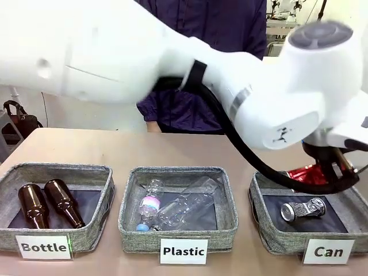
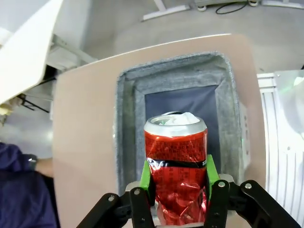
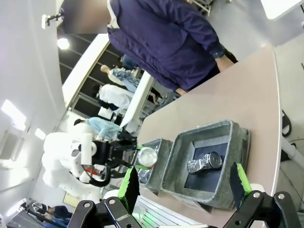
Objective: Sort the can waste into the basket.
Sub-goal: Pick up the can waste from the table and place it in the right Fabric basket.
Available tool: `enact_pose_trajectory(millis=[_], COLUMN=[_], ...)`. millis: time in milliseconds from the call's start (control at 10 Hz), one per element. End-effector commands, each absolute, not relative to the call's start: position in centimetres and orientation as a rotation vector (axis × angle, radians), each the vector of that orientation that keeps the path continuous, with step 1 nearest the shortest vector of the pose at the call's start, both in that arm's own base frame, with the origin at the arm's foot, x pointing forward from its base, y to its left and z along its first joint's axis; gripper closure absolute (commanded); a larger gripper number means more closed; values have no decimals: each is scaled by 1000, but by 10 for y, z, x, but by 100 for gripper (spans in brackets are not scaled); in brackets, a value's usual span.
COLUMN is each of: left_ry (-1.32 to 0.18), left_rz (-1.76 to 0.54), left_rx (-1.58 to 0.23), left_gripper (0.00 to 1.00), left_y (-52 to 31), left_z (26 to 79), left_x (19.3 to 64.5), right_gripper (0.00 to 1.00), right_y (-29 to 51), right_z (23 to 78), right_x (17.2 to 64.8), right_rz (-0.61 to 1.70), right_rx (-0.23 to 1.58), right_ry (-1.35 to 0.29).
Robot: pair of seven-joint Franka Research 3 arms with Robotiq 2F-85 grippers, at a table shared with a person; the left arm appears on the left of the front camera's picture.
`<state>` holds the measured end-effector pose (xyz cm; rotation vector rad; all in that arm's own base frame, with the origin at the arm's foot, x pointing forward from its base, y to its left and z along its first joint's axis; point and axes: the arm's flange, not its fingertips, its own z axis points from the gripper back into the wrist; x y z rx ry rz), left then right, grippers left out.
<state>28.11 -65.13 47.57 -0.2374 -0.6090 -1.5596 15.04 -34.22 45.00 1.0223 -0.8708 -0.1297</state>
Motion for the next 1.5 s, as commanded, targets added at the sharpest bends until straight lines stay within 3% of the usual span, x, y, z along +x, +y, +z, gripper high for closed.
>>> enact_pose_trajectory(millis=[0, 500, 600, 1400], left_ry=[-607, -544, -541, -530], left_rz=[-1572, -1631, -1623, -1620], left_rx=[-249, -300, -329, -306], left_gripper=[50, 50, 0, 0], left_y=[-669, -673, -673, -667], left_z=[471, 455, 455, 456], left_x=[290, 297, 298, 305], right_gripper=[0, 0, 0, 0], right_y=[-335, -335, -335, -335], right_z=[453, 453, 453, 453], right_x=[151, 151, 151, 151], right_rz=[-108, -108, -108, -108], right_rx=[1019, 1019, 1019, 1019], right_ry=[-864, -864, -864, -864])
